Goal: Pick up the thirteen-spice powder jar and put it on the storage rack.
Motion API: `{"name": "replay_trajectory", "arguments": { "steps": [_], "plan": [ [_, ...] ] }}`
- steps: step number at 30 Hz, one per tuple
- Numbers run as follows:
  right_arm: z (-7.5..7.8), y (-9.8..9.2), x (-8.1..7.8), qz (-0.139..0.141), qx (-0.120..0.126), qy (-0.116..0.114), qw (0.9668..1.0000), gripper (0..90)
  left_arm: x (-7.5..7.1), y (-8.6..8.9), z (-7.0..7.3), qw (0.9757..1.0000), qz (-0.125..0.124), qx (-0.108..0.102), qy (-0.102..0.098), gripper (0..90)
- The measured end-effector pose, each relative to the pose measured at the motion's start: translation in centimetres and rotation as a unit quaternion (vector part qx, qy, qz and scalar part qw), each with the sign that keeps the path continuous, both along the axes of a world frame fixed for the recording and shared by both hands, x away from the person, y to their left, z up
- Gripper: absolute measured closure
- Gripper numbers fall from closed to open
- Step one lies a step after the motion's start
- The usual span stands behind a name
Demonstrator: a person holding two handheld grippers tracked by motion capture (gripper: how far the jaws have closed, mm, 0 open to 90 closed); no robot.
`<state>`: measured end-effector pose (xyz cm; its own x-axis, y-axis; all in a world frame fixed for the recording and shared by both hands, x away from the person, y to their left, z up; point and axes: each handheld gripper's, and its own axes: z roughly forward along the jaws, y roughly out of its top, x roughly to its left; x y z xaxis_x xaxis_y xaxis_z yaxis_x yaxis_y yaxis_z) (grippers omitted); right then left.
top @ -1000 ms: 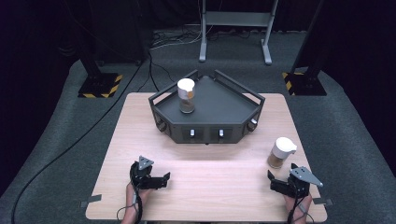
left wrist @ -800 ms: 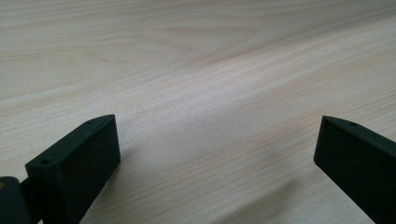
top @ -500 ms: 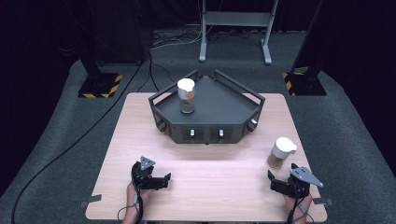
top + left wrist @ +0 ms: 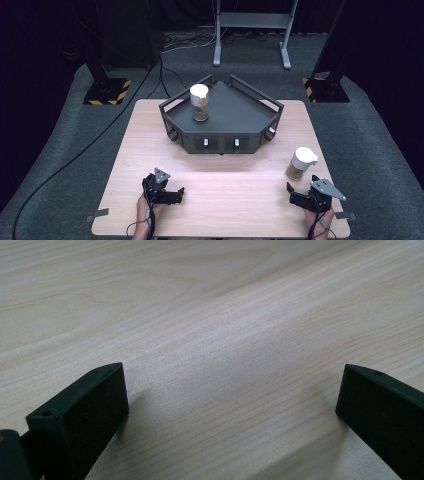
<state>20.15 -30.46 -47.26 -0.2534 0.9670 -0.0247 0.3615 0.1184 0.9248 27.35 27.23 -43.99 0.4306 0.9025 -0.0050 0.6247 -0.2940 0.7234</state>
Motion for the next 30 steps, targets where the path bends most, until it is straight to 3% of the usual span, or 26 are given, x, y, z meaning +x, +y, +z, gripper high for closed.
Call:
{"name": "replay_trajectory", "arguments": {
  "steps": [30],
  "plan": [
    [0.01,0.76,-0.08,-0.012,-0.014,-0.003,0.9998,0.0,0.43,0.12,0.0,0.9999,-0.011,0.003,-0.002,0.2]
  ]
}}
